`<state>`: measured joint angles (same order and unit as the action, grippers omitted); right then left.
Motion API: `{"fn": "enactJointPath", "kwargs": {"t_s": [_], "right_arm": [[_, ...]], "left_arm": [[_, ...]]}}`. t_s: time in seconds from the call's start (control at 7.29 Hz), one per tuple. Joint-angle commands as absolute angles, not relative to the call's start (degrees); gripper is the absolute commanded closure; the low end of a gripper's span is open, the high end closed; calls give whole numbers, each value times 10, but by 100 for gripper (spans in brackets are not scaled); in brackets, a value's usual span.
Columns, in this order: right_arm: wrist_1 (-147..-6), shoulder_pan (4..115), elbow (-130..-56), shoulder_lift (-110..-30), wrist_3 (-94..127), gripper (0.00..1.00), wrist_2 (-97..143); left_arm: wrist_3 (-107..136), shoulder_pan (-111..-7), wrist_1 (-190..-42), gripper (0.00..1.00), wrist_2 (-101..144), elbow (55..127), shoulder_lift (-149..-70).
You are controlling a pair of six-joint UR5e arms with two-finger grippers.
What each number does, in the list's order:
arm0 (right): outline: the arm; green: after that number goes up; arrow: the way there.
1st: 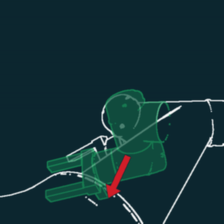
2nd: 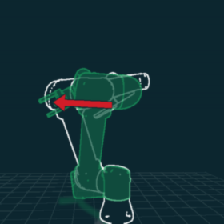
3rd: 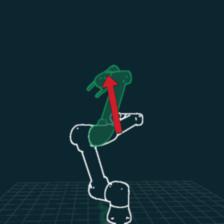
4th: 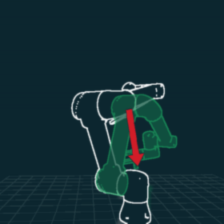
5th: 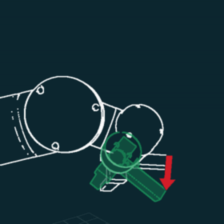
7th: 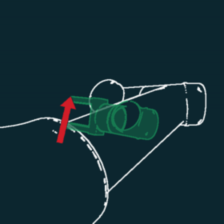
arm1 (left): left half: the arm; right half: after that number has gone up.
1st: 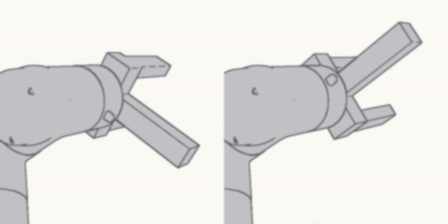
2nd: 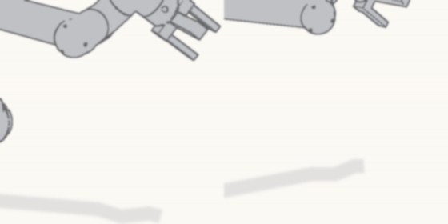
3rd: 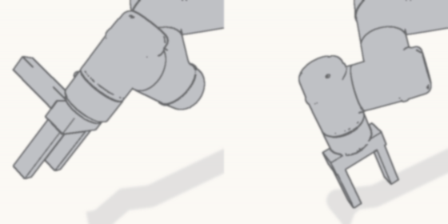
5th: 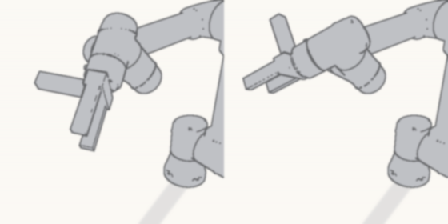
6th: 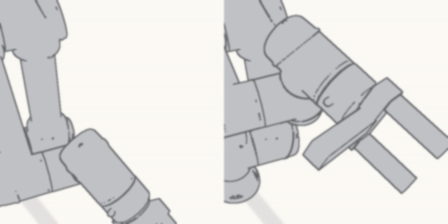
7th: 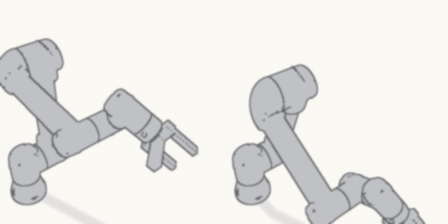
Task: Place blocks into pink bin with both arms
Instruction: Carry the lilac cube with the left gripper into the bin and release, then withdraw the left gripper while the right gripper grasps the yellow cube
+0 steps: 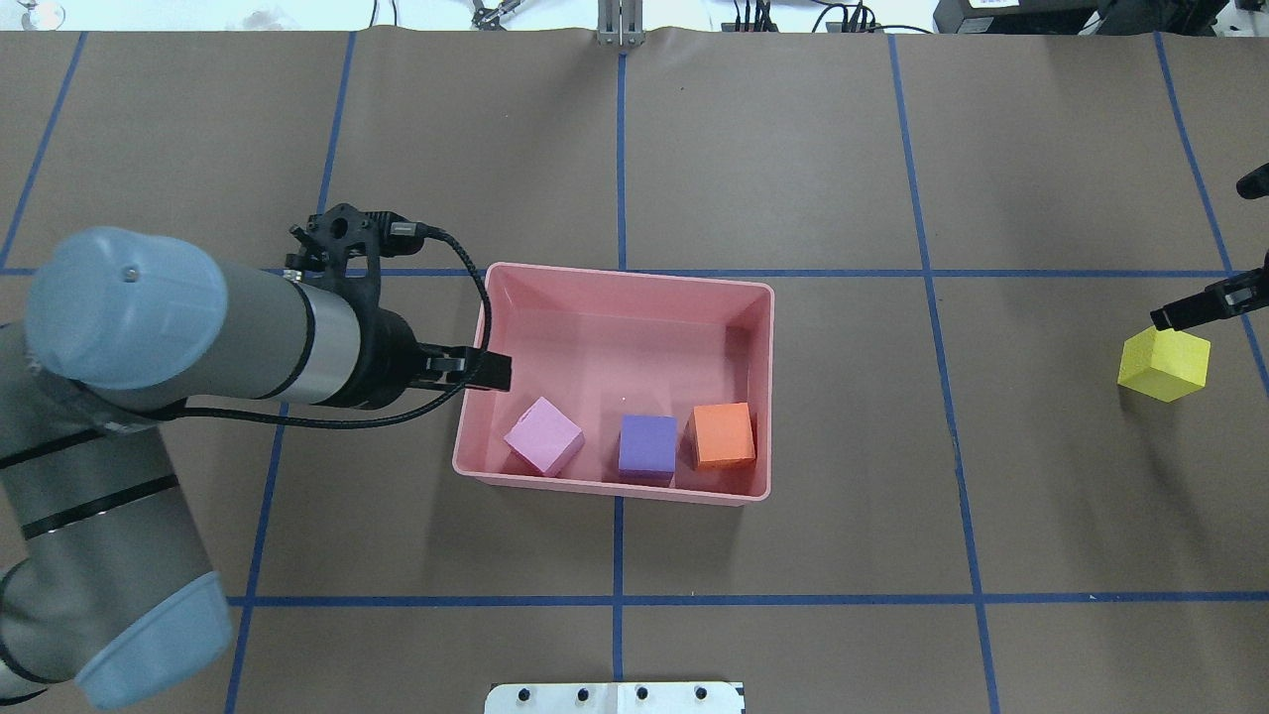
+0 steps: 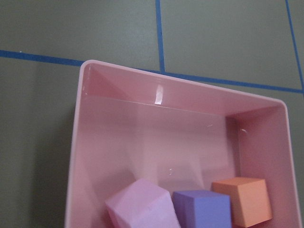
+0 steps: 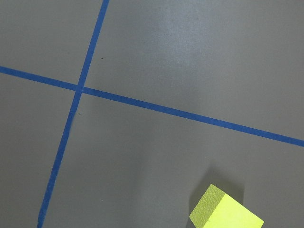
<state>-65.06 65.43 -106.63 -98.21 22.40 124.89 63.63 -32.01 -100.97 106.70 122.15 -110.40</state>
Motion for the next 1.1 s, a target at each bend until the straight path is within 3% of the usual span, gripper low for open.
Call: {"fn": "enactJointPath", "kwargs": {"t_s": [0.0, 0.41, 0.96], "right_arm": [[-641, 669, -1055, -1007, 334, 2, 1242], [-522, 663, -1028, -1019, 583, 3, 1180], [-465, 536, -1009, -1029, 724, 0, 1016]], "left_arm": [[553, -337, -989, 0, 1075, 1261, -1039], [533, -339, -989, 0, 1075, 1260, -1037], [533, -338, -990, 0, 1075, 1260, -1041]]}}
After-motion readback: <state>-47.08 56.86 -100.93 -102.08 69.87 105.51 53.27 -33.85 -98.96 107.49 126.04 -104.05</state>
